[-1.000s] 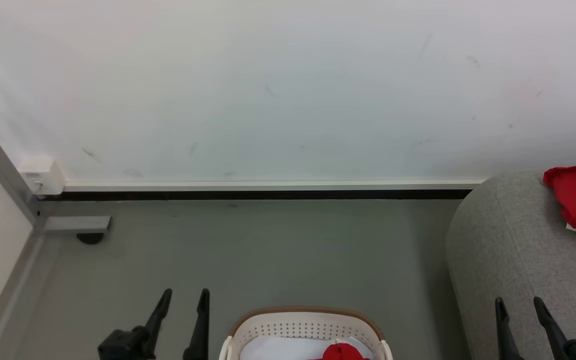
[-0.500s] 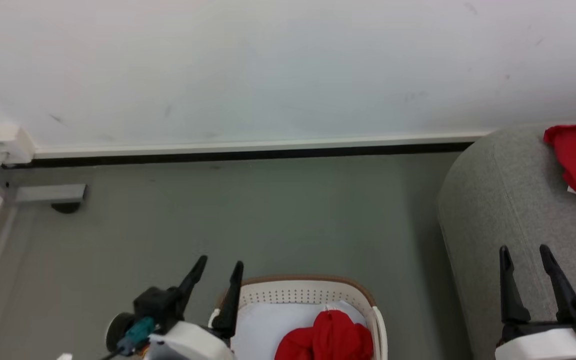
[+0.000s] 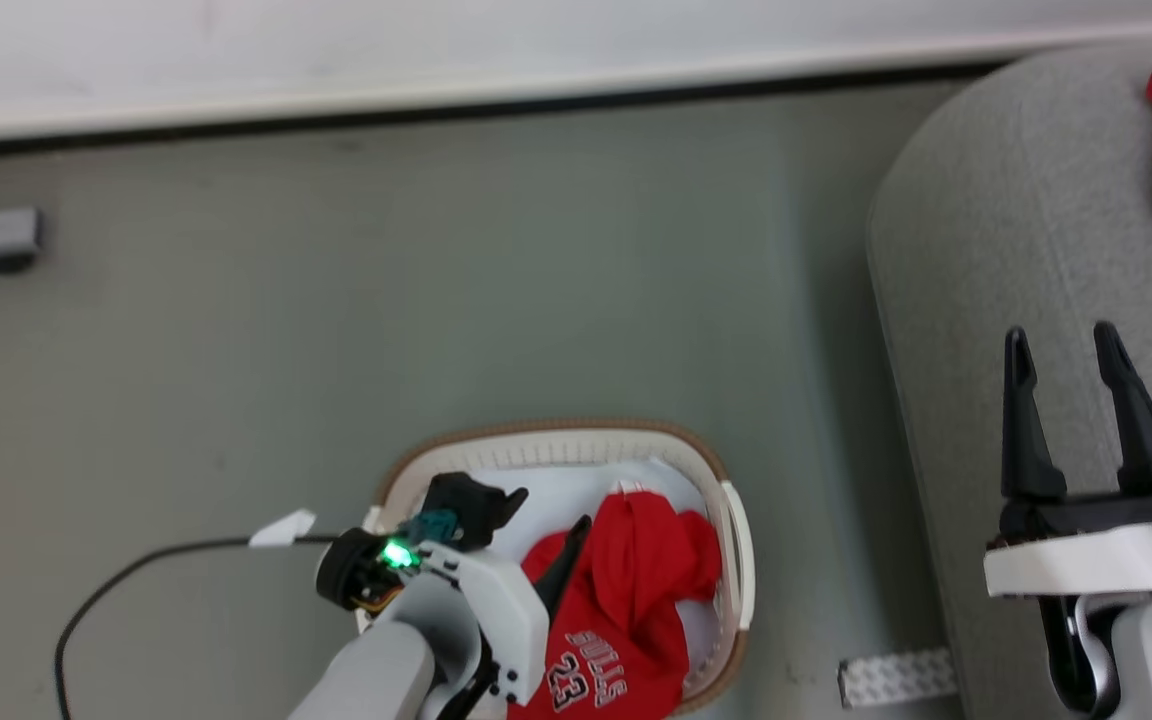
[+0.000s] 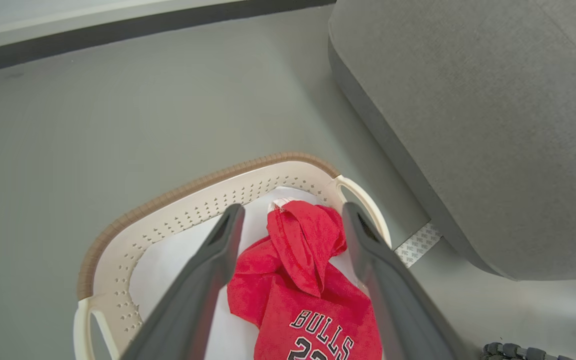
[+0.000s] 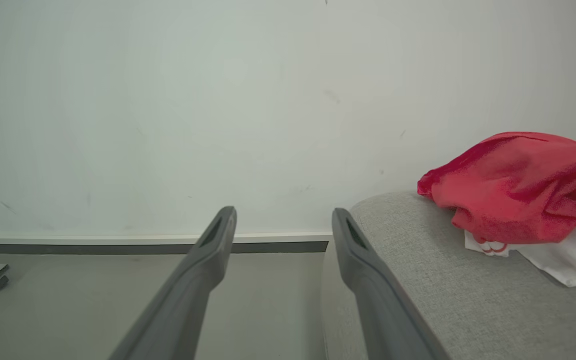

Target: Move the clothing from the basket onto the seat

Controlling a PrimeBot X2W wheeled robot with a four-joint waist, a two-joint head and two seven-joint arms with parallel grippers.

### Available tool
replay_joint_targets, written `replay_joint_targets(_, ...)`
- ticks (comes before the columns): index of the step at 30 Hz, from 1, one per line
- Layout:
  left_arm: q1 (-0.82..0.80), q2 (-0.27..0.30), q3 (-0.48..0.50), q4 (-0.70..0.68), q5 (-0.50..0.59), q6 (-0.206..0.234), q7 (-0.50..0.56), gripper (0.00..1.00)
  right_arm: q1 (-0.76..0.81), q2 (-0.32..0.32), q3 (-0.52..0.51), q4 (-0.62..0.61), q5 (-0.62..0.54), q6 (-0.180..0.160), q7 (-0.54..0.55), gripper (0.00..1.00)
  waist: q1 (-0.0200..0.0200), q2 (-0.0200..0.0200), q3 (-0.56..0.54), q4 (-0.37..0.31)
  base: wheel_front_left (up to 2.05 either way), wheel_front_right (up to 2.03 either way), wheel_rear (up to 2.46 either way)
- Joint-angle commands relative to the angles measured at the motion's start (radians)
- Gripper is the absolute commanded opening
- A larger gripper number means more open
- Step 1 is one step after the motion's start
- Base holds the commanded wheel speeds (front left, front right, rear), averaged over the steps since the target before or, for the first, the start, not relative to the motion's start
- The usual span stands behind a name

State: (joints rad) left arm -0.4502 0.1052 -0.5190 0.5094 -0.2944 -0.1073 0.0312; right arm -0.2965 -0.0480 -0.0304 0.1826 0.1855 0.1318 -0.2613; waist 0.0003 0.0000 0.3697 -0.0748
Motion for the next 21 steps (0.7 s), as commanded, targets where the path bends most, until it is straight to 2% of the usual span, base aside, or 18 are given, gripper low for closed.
replay_joint_targets(1, -0.037, 0.0, -0.012, 0.032, 0.001, -0.005, 0.013, 1.0, -0.032, -0.001, 0.009, -0.011, 0.008, -0.002, -0.003, 1.0, -0.0003, 0.0, 0.103, -0.032, 0.0, 0.0, 0.0)
replay_joint_targets(8, -0.151, -0.007, -0.081, 0.218, -0.014, -0.022, 0.075, 1.0, -0.118, -0.001, 0.04, -0.042, 0.027, -0.002, -0.003, 1.0, -0.0003, 0.0, 0.253, -0.067, 0.0, 0.0, 0.0)
replay_joint_targets(14, -0.24, -0.006, -0.125, 0.357, -0.037, -0.024, 0.068, 1.0, -0.173, -0.001, 0.062, -0.071, 0.045, -0.002, -0.003, 1.0, -0.0003, 0.0, 0.366, -0.097, 0.0, 0.0, 0.0)
replay_joint_targets(21, -0.355, 0.014, -0.215, 0.441, -0.109, -0.024, 0.047, 1.0, -0.213, -0.001, 0.058, -0.113, 0.049, -0.002, -0.003, 1.0, -0.0003, 0.0, 0.496, -0.112, 0.0, 0.0, 0.0)
